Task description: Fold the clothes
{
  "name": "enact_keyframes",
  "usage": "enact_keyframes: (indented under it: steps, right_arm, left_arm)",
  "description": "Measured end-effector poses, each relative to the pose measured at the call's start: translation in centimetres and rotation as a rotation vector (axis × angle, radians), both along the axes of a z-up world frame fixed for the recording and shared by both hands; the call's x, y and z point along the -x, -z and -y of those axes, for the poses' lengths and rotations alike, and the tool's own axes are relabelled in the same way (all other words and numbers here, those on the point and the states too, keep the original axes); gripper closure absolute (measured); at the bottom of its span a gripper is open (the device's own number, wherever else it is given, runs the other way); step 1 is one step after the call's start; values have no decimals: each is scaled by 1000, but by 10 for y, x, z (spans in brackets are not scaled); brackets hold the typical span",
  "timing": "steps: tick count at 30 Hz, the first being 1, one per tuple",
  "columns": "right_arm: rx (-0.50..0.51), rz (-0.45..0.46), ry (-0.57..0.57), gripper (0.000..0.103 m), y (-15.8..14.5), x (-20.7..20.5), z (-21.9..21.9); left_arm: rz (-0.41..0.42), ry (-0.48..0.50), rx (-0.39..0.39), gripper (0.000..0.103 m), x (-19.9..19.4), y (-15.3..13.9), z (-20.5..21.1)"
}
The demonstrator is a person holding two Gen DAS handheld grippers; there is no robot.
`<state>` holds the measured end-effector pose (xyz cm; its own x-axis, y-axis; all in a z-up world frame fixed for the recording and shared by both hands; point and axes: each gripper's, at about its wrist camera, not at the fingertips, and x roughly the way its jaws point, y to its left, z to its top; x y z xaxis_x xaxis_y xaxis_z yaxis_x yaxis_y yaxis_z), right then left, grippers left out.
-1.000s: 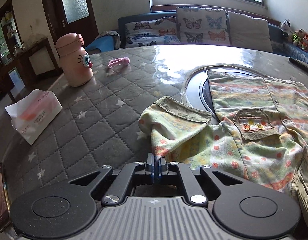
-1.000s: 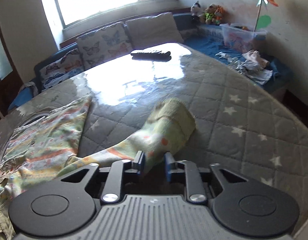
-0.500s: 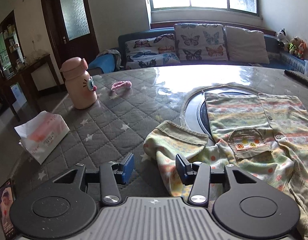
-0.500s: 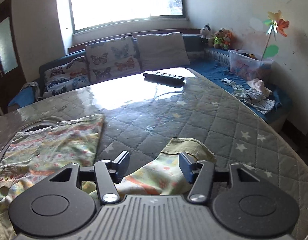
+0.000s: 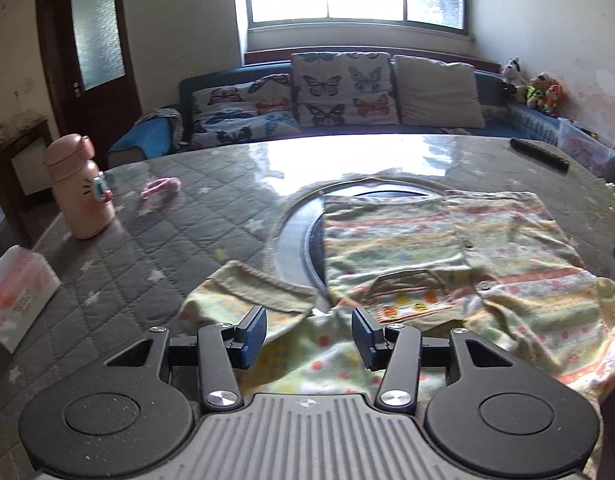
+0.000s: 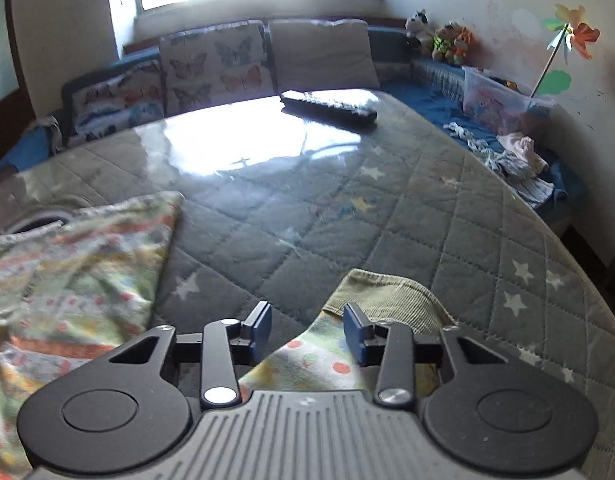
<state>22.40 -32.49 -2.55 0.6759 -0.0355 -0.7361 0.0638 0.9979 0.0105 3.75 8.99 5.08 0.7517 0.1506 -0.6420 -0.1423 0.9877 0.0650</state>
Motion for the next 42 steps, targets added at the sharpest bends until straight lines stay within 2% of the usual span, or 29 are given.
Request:
enact_keyframes:
  steps: [4,5,8,12,16,20,25,29,34,36,42]
  right_arm:
    - [31,-3,12,74,5,-1,0]
    - [39,0,13,83,6,0,0]
    - [30,6,23,100,6,3,5]
    - [-27,45,43,101,-2,13,18]
    - [-79,151,53,101,-36,51,36]
    - [-115,198,106,101,-58,93,62]
    - [-122,179,206,101,-58,147,87]
    - [-107,142,277,100,-48,170,100]
    - [-123,138,222,96,-45,159,96]
    - [-111,120,174,95,-35,141,86]
    - [-84,60,124,92,-9,93,74]
  left_arm:
    - [2,40,16,52,-8,2,11]
    - [3,47,18,52,-10,2,13]
    - [3,70,24,52,-14,2,20]
    - [7,116,23,51,-20,1,34]
    - [13,174,26,50,-25,-1,52]
    - [18,235,27,49,-28,-1,72]
    - [21,296,25,48,-28,-1,90]
    - [16,329,17,48,-27,1,100]
    - [10,361,10,47,-26,4,110]
    - [2,352,18,47,-24,6,106]
    - [-29,323,8,45,-22,14,97]
